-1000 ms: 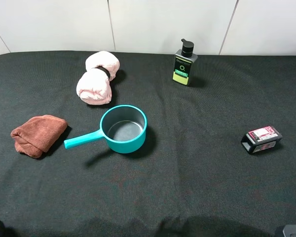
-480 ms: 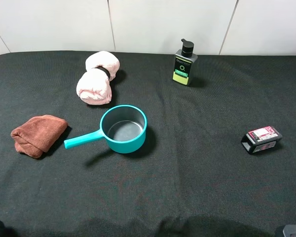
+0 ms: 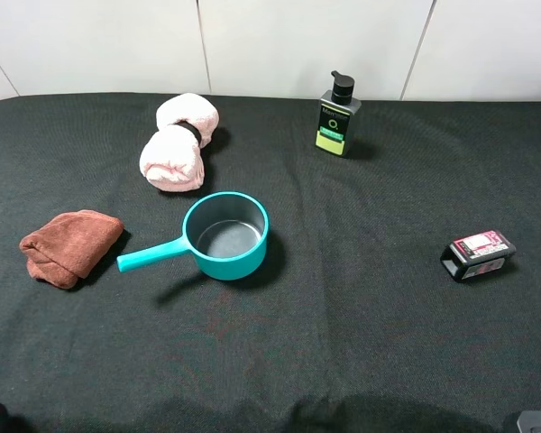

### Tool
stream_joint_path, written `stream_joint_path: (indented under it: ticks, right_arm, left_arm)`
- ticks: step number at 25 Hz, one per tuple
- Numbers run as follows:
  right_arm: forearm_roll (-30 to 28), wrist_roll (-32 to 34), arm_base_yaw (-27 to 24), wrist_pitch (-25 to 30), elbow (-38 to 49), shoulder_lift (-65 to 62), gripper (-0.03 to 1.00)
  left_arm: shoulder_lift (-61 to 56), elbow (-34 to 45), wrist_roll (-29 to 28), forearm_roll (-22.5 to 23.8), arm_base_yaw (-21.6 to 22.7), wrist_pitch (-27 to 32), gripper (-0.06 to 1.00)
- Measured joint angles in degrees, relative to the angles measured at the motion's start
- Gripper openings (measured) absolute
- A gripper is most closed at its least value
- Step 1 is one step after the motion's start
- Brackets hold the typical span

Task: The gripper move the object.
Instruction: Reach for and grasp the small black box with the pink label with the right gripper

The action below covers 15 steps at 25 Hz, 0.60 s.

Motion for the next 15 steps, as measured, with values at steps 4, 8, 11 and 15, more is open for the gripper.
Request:
stream_joint_path:
  ticks: [4, 8, 11, 15]
  right_arm:
    - [0.0, 0.0, 0.0, -0.2, -0.2, 0.3, 0.63]
    - [0.0, 0.0, 0.0, -1.5, -0.5, 5.7, 0.63]
    - [0.0, -0.7, 0.0, -1.5, -0.5, 11.7, 0.63]
    - [0.1, -3.9, 0.0, -1.9, -1.6, 20.0, 0.63]
  left_arm:
    - [0.0, 0.0, 0.0, 0.0, 0.0, 0.0, 0.77]
    - [0.0, 0.0, 0.0, 0.0, 0.0, 0.0, 0.77]
    - [0.0, 0.0, 0.0, 0.0, 0.0, 0.0, 0.77]
    - [0.0, 0.0, 0.0, 0.0, 0.0, 0.0, 0.77]
